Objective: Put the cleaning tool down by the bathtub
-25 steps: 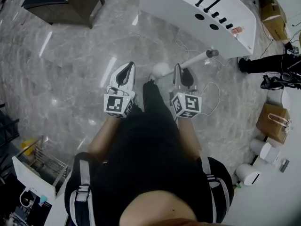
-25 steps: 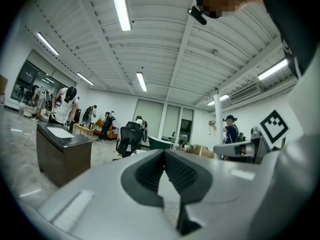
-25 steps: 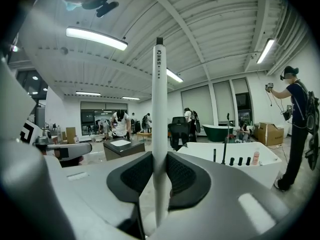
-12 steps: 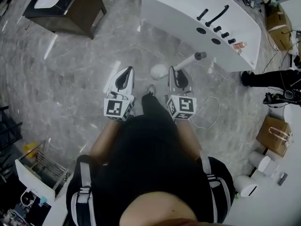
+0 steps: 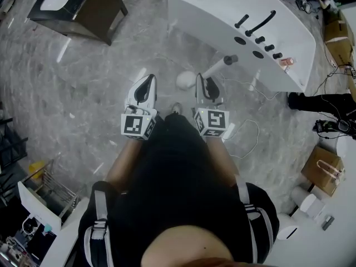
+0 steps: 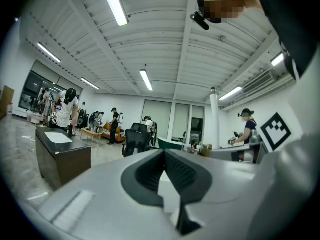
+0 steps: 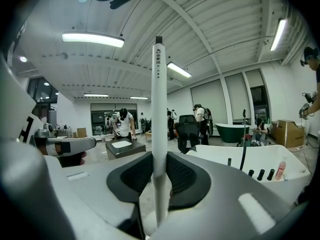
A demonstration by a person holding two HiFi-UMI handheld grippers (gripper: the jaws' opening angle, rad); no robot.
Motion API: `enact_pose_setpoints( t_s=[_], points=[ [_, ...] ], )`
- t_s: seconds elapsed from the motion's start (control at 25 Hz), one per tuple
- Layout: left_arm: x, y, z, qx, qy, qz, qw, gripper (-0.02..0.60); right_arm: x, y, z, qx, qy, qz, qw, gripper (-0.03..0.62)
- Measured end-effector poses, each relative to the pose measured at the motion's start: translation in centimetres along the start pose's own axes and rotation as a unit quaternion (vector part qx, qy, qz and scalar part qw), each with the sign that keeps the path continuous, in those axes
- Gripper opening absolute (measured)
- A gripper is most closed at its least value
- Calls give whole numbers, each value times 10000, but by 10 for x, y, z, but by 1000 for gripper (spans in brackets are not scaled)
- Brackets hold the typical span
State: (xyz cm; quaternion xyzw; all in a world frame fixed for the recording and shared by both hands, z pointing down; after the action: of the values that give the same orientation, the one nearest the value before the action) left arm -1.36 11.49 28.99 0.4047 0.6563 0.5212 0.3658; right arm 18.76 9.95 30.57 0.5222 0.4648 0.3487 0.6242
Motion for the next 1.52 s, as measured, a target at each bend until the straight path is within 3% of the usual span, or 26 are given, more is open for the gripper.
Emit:
enact_pose_setpoints(
  t_s=[0.32,0.56,1.12,1.52],
  points=[
    [-29,-2,-15,-12,-78,29,10000,9,-34,-2,11,-16,-19,-2,10000,86],
    [-70,-1,-36,-27,132,24,9999,9,-68,-3,18,-34,129,19,9999,86],
    [-154,-5,-123,1,429,-151,9990,9,-177,-9,11,-56,408,-166,9990,86],
    [-212,8,-171,37,413,-288,9987,9,-256,5,16,-163,491,-319,9982,86]
  ],
)
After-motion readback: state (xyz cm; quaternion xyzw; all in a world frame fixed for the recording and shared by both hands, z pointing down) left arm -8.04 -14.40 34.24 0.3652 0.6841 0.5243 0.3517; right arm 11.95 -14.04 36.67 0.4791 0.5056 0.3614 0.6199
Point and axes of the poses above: the fingertips, and each gripper's own axes: x backward along the fingers, z to its right, y out of its underside, the point moved 5 cm from there along x, backward along the fingers, and after that the axes turned 4 degrees about x, right-handed, at the moved point
